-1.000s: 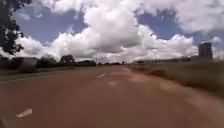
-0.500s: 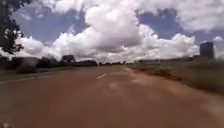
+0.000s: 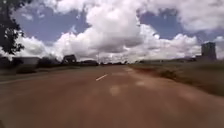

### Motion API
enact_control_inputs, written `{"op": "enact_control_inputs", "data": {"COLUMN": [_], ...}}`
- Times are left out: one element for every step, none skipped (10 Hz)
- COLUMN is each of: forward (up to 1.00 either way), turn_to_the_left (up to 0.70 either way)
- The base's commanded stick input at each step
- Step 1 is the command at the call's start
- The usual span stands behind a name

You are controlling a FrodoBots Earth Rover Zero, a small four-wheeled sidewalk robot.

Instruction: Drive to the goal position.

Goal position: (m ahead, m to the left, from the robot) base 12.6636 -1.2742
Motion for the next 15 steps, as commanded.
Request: {"op": "enact_control_inputs", "data": {"forward": [1.00,1.00,1.00,1.00,1.00,1.00,1.00,1.00,1.00,1.00,1.00,1.00,1.00,1.00,1.00], "turn_to_the_left": [0.00,0.00,0.00,0.00,0.00,0.00,0.00,0.00,0.00,0.00,0.00,0.00,0.00,0.00,0.00]}}
